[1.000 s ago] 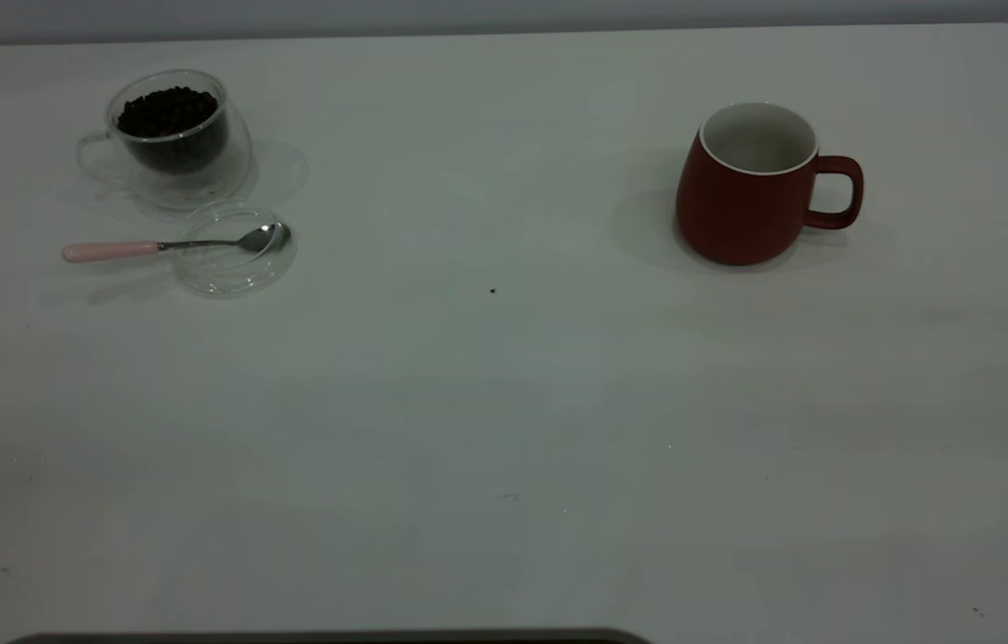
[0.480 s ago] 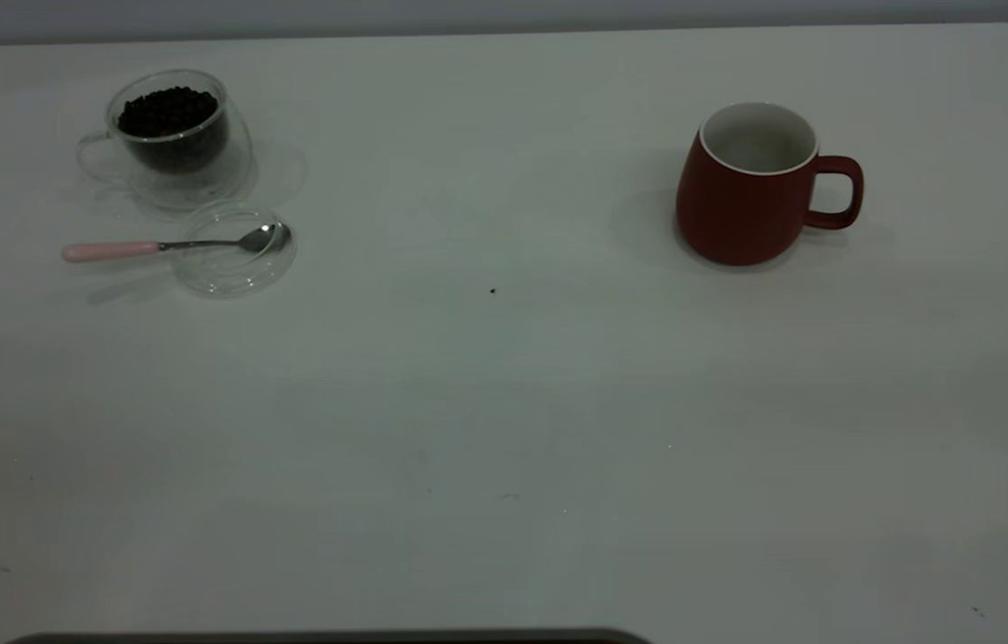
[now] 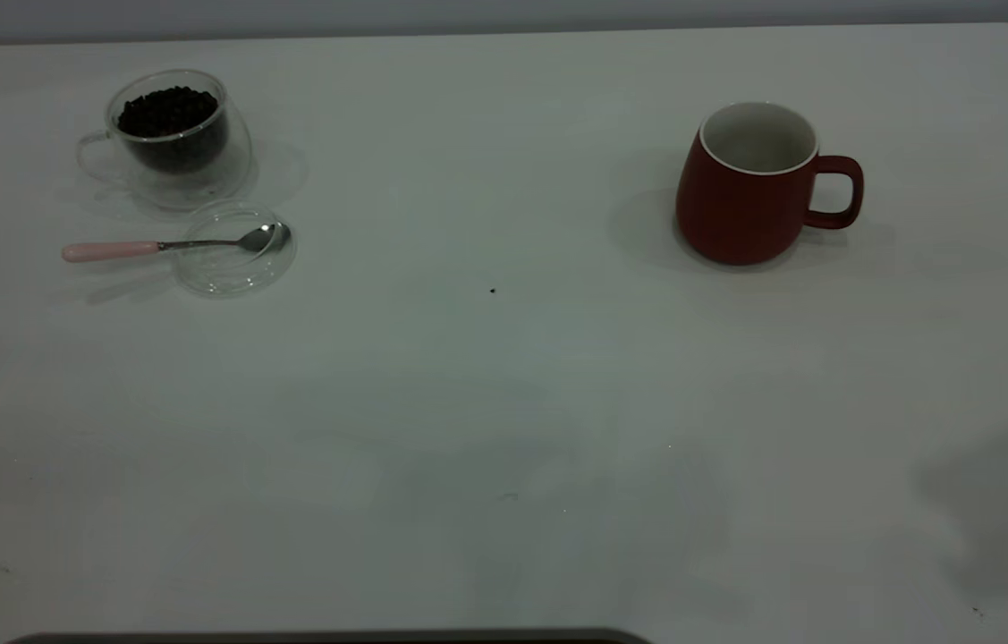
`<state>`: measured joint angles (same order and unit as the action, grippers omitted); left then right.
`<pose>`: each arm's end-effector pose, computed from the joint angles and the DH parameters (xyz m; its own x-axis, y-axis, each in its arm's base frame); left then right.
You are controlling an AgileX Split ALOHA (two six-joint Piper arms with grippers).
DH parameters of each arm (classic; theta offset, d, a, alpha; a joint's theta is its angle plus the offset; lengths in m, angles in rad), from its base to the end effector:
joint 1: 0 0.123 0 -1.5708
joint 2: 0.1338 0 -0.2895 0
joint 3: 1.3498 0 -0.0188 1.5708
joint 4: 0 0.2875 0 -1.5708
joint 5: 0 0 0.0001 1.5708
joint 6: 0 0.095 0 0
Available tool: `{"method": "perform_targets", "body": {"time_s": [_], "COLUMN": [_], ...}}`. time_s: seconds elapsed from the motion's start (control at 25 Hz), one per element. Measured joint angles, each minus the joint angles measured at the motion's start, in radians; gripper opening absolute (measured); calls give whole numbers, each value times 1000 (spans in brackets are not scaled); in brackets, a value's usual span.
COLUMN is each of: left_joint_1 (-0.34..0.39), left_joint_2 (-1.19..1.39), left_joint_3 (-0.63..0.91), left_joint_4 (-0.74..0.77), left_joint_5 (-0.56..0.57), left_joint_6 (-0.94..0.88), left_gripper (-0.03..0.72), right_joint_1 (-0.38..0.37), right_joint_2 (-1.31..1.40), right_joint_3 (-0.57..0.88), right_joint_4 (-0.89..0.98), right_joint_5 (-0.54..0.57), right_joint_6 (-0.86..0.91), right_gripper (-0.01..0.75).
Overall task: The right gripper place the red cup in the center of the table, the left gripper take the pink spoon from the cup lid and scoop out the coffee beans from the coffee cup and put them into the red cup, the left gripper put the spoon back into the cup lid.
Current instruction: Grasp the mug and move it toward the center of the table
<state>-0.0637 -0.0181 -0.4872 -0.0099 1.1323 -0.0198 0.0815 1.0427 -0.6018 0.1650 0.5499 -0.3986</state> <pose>0.0218 -0.0022 0.2837 -0.5145 0.0088 -0.8575 0.0590 0.9979 -0.0252 0.2225 0.0264 0.2343 -0.7192 -0.3134 -0.6201 -0.3285 0.9398 -0.0940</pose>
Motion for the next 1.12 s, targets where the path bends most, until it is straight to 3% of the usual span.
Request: {"method": "perform_targets", "body": {"time_s": [0.44,0.76,1.12], "left_joint_1": [0,0,0], "left_joint_2": [0,0,0], "left_joint_3": [0,0,0], "left_joint_4": [0,0,0], "left_joint_5": [0,0,0], "left_joint_6": [0,-3,-3], "left_gripper": [465,465,465], "right_joint_1": [0,0,0], "right_joint_2": [652,994,1221], "right_joint_3": [-391,-586,-656], "right_joint_4": [84,183,567], "right_joint_5": [-115,-184,-286], "right_joint_6": [-398,-1011,-1699], "right_gripper": [591,591,591]}}
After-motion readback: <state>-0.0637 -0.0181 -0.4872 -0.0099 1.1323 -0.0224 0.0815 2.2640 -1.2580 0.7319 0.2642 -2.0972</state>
